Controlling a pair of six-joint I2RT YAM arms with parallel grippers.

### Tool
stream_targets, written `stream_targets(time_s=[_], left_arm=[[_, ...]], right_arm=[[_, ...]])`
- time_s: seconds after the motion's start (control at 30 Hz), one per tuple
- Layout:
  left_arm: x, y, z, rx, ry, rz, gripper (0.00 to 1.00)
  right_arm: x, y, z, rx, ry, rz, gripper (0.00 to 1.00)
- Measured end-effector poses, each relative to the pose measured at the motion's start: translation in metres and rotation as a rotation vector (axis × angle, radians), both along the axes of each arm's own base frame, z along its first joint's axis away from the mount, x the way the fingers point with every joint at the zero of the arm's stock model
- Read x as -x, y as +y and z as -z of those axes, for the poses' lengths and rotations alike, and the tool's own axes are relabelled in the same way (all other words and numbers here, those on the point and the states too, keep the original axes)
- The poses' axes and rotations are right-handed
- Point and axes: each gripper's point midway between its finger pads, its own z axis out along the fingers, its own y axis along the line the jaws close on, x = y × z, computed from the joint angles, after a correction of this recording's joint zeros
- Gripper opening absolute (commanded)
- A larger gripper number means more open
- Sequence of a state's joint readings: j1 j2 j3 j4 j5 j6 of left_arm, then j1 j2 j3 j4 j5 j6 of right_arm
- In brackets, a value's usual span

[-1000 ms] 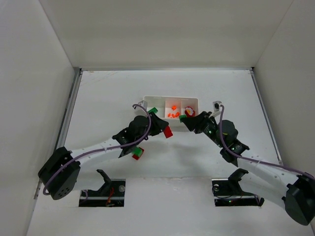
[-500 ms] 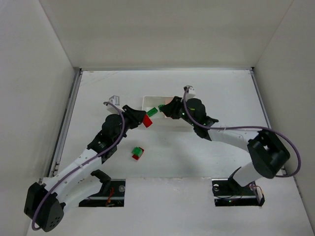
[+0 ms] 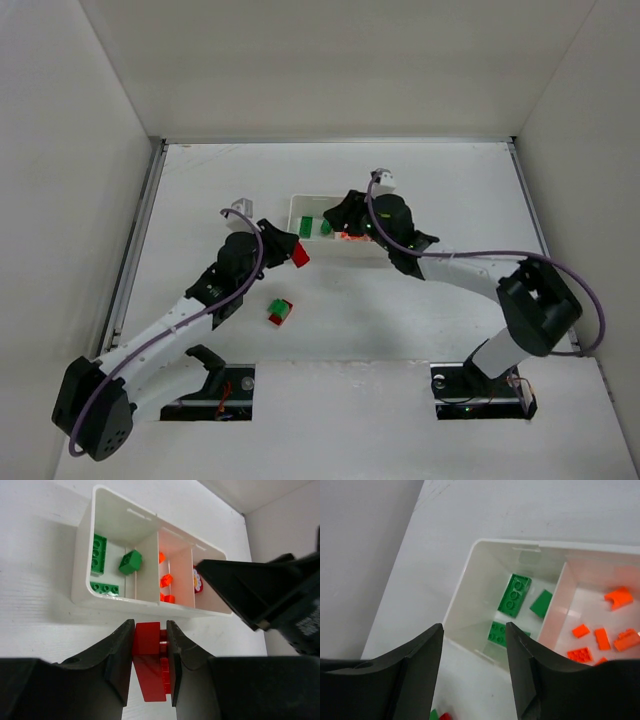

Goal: Sort the legos into containers by color

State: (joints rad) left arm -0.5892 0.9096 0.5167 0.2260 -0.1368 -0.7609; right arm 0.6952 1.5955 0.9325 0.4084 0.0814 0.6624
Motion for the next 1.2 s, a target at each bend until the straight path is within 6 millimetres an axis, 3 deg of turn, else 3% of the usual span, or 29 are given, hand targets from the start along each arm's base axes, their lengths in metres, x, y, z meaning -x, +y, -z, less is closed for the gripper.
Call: stream_targets(time_s=[0.1,0.17,0.27,0.37,0.47,0.67,0.87,0.93,1.03,1.2], left_arm=[[0.0,-0.018,0.012,-0.027,0.029,0.036,0.15],[0.0,-0.037,0.015,-0.048,0.039,0.073,0.15],[-0.004,-0.074,0.008,-0.065,0.016,0.134,0.15],[-0.015,-0.11,-0.002,-0.077,-0.027,0.175,0.15],[-0.031,-0.14,-0.01,-0.092,-0.068,0.193,0.15],[-0.069,-0.18,-0.016,-0.142,-0.134,0.186,0.16],[-0.093,-0.211,-0.005,-0.201,-0.158,0.199,0.2],[-0.096,-0.219,0.002,-0.225,-0.155,0.211,0.26],[-0.096,-0.226,0.013,-0.262,-0.152,0.23,0.48],[-0.094,-0.225,0.017,-0.295,-0.149,0.238,0.65]], right_arm=[[0.018,-0.031,-0.016,-0.011,-0.041,0.04,0.35],[0.031,-0.061,-0.028,-0.026,-0.08,0.093,0.28],[0.048,-0.108,-0.04,-0.053,-0.135,0.19,0.28],[0.059,-0.146,-0.039,-0.06,-0.162,0.283,0.3],[0.065,-0.169,-0.028,-0.047,-0.16,0.338,0.33],[0.072,-0.183,-0.009,-0.023,-0.134,0.371,0.41],[0.078,-0.188,-0.023,-0.062,-0.174,0.38,0.45],[0.079,-0.19,-0.028,-0.073,-0.185,0.384,0.47],[0.08,-0.192,-0.029,-0.08,-0.191,0.392,0.51],[0.08,-0.193,-0.03,-0.083,-0.192,0.397,0.52]])
